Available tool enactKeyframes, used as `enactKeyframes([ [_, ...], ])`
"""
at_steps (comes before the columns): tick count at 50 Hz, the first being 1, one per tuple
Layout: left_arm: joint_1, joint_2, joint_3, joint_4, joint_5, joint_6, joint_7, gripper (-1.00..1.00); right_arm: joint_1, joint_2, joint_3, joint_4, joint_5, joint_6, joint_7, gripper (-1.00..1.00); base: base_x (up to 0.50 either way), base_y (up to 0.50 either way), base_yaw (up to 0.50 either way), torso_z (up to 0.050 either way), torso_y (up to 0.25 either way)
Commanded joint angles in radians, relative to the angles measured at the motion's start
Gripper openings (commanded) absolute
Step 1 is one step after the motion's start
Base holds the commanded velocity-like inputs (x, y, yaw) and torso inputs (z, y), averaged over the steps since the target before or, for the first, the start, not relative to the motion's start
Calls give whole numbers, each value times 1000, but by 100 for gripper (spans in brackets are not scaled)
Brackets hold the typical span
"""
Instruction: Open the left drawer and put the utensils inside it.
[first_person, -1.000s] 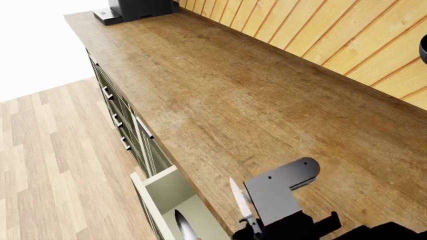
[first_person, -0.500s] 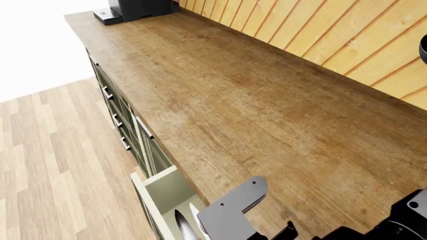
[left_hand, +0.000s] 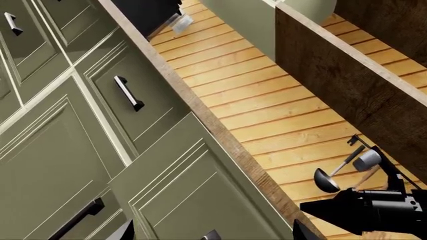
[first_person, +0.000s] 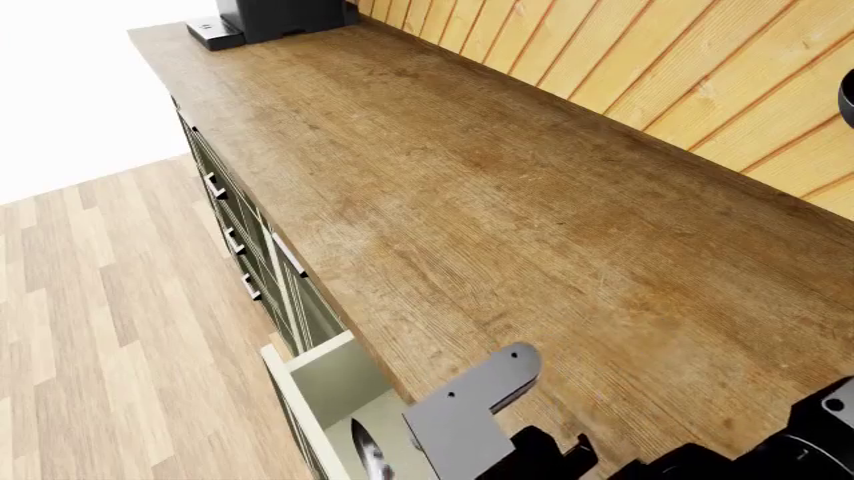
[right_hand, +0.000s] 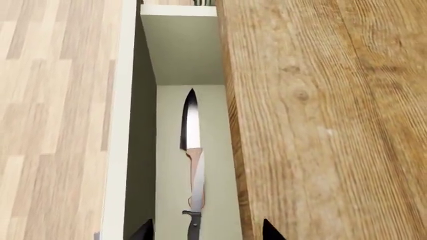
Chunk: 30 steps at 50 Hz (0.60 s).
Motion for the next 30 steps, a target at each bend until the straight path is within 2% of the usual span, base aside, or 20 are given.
enactKeyframes([
  [1,0,-2,2,2,-2,1,0,100,20,13,12,-1,3,3,1,100,0,0,0,0,0],
  [11,0,-5,13,10,-3,15,0,100,68,44,45,-32,20,-11,22,100,0,0,0,0,0],
  [16,0,-2,8,4,1,10,0,100,117,97,69,-26,44,-2,5,100,0,0,0,0,0],
  [19,0,-3,6,3,-1,6,0,100,169,147,102,-39,82,0,-10,100,0,0,0,0,0],
  [25,0,-4,13,6,-1,15,0,100,219,172,153,-85,80,-15,-5,100,0,0,0,0,0],
  [30,0,0,12,-2,2,10,0,100,351,222,273,-146,123,-40,-21,100,0,0,0,0,0],
])
